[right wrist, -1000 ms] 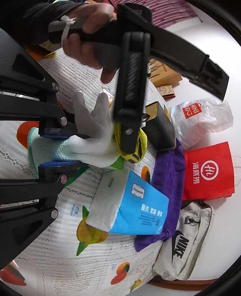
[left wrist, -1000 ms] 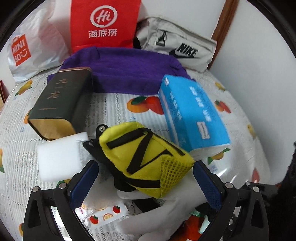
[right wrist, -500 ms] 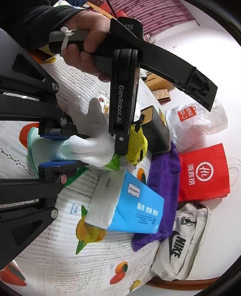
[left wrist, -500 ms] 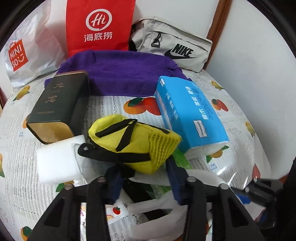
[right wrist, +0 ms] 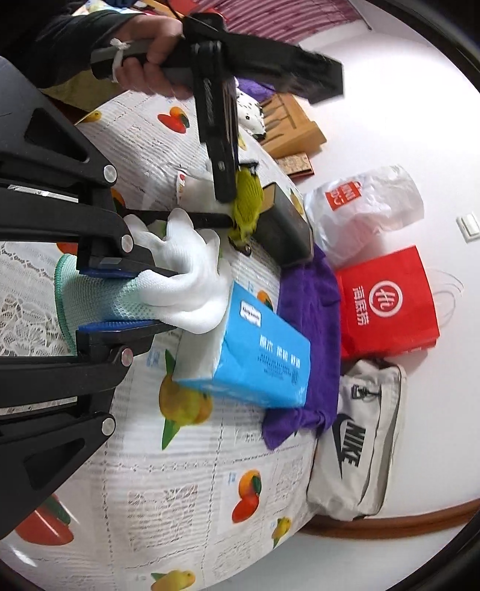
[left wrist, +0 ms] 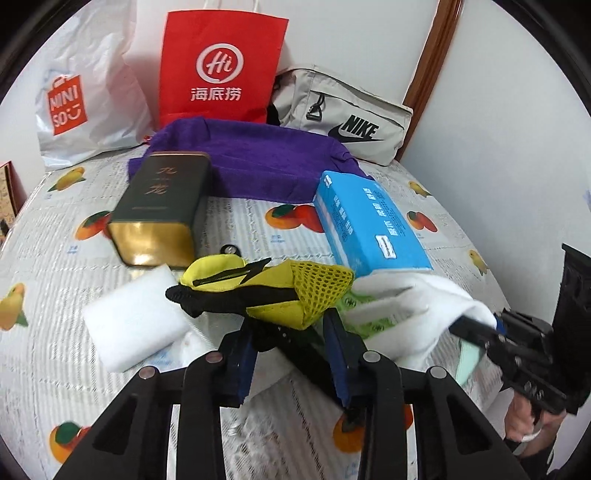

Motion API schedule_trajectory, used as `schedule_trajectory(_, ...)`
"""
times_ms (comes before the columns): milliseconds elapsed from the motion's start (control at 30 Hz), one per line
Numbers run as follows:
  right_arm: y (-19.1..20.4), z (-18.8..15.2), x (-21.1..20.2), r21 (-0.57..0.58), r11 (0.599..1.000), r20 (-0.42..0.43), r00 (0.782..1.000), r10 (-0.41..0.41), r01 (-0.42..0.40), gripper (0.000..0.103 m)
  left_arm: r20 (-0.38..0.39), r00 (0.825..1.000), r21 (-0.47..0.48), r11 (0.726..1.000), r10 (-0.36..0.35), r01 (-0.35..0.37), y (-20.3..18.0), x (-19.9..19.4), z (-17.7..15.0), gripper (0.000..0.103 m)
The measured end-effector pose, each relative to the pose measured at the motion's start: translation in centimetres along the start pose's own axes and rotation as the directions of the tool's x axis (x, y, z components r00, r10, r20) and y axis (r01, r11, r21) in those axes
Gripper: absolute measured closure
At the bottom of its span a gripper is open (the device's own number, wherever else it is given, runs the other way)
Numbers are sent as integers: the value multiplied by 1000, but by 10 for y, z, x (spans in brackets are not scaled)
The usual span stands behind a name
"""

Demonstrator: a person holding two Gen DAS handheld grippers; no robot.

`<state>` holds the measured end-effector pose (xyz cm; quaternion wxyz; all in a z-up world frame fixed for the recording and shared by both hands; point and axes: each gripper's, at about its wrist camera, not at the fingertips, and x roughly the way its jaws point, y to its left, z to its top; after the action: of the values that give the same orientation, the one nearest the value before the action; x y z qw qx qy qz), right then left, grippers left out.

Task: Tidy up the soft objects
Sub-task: 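Carry the glove in the right tool while the left tool carries the pouch toward the purple towel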

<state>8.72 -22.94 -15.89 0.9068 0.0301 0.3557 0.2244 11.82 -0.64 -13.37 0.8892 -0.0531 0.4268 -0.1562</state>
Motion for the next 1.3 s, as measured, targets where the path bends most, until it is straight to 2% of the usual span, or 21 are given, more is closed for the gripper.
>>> schedule_trajectory(100, 2, -3, 3, -9, 1000, -18, 1000, -8, 8, 85, -21, 1000, -22, 1000, 4, -5, 10, -1, -12, 69)
schedule_trajectory(200, 0, -7, 8, 5, 1000, -38, 999, -5, 5, 85, -35, 999, -42, 999, 22, -24, 19, 1, -22, 60)
schedule_trajectory(267, 1, -8, 11, 11, 1000, -47, 999, 1, 0, 85, -37, 999, -89, 996, 21, -24, 28, 0, -26, 37)
schedule_trajectory(300, 1, -8, 12, 10, 1000, -51, 999, 1, -1, 85, -28, 999, -106, 994, 17, -20, 32, -2, -27, 34)
schedule_trajectory(433, 3, -8, 16, 8, 1000, -61, 998, 6, -6, 85, -5, 1000, -133, 991, 19, -19, 38, -2, -23, 27)
schedule_trajectory(600, 5, -9, 23, 9, 1000, -81, 997, 8, -7, 85, -18, 999, -137, 989, 49, -51, 33, 14, -9, 27)
schedule_trajectory(700, 5, -10, 24, 12, 1000, -88, 996, 4, -3, 85, -30, 997, -151, 986, 65, -69, 35, 24, -5, 33)
schedule_trajectory(767, 5, -11, 26, 12, 1000, -96, 995, 1, 0, 85, -31, 999, -159, 986, 41, -45, 37, 30, -5, 48)
schedule_trajectory(867, 6, -12, 28, 6, 1000, -106, 994, -4, 5, 85, -10, 1000, -174, 984, 29, -31, 43, 28, -6, 59)
schedule_trajectory(933, 6, -11, 29, 8, 1000, -109, 994, -7, 8, 85, 6, 1000, -194, 981, -5, 6, 49, 24, -6, 64)
schedule_trajectory(967, 5, -10, 29, 11, 1000, -110, 994, -7, 8, 85, 13, 1000, -202, 979, -20, 22, 52, 22, -6, 70)
schedule_trajectory(1133, 3, -8, 27, 26, 1000, -103, 995, -1, 4, 85, 53, 995, -222, 971, -82, 92, 59, 9, -9, 75)
schedule_trajectory(1300, 6, -7, 17, 20, 1000, -81, 997, 0, 1, 88, 72, 994, -217, 971, -88, 102, 62, -1, -11, 80)
